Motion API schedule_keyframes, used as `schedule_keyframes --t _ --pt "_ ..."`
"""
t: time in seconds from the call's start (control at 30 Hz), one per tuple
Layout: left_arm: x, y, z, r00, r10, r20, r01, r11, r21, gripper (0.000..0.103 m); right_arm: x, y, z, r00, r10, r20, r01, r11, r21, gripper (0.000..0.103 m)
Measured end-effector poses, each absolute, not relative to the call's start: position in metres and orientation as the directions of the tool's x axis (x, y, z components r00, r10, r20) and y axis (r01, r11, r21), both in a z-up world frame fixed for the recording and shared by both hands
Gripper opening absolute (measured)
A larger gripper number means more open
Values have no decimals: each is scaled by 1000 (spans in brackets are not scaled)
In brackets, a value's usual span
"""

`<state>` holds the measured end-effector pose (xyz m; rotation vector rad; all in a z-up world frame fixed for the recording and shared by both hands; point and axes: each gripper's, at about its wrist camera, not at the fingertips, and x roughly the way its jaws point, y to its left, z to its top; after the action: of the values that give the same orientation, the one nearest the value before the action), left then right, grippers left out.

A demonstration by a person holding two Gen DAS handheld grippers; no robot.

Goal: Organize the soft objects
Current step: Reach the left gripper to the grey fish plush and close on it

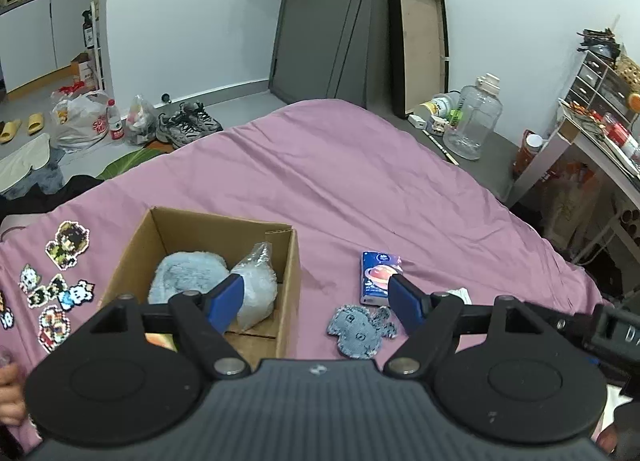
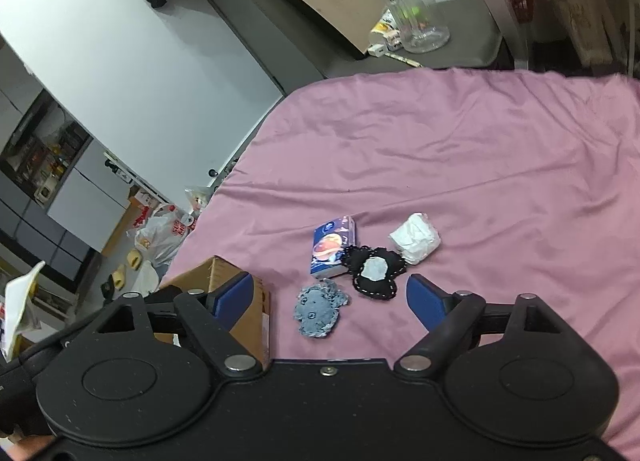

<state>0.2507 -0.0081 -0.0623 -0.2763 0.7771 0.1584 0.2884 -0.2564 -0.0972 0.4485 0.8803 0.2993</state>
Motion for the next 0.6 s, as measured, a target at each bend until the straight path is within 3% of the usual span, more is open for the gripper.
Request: schedule_keyframes --t 0.13,0.27,0.6 --pt "259 -22 -65 703 30 -710 -224 958 -181 77 299 -269 -113 585 453 -673 -52 849 526 74" --pt "268 -32 -73 687 23 -726 -225 957 -184 74 307 -283 -127 567 508 -649 -31 800 599 74" --pt "290 -64 -106 636 49 -770 -254 955 -150 68 332 -306 -160 557 504 -660 13 789 614 74"
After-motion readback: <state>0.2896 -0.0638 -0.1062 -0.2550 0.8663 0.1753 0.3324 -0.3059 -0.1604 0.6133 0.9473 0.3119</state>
